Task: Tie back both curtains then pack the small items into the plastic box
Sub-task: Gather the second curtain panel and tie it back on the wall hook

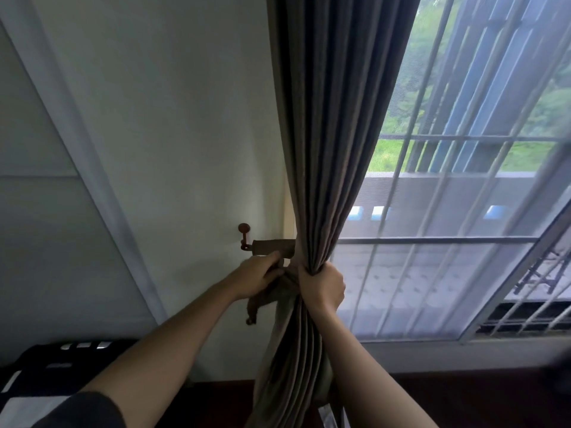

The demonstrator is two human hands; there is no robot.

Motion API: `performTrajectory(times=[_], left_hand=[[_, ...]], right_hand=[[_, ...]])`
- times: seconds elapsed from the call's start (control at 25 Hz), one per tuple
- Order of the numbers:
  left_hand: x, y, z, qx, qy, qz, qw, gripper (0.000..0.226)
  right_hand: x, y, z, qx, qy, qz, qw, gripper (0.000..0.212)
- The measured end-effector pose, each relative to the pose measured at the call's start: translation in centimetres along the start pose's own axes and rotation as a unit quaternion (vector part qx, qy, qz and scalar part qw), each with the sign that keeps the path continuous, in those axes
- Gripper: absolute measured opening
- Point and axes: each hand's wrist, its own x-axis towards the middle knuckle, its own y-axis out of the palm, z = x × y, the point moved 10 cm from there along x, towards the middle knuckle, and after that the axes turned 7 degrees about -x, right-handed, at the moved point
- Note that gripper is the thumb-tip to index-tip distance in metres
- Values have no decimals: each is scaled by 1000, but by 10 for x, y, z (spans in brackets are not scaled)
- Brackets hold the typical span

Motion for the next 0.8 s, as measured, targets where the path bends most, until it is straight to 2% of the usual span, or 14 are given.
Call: performTrajectory(times=[0.08,0.16,0.32,0.4,0.52,0.64,0.68,0.72,0.8], left_hand=[[7,-19,-1,66,15,-38,997,9],[13,-24,9,73,5,-55,996,18],[23,-2,26,-47,-47,-35,997,22],[24,5,28,-105,-62,-52,991,26],[22,7,39,-221,-100,-86,966,53],[33,8,48,-292,-128,-37,947,89],[37,9,48,-282,-128,-9,951,89],[41,8,47,-259,-125,7,958,77],[43,-2,40,-210,-105,-15,972,46]], right_hand=[[1,0,-2,17,16,-2,1000,19],[2,4,0,16,16,8,1000,13],[4,9,6,-6,-6,28,1000,11],[8,7,7,-17,-6,33,999,10],[11,4,8,-25,-11,32,999,15],[11,4,10,-30,-21,30,999,18],[11,4,10,-32,-22,28,999,18],[12,4,9,-33,-23,27,999,17],[15,4,9,-27,-26,26,999,14]])
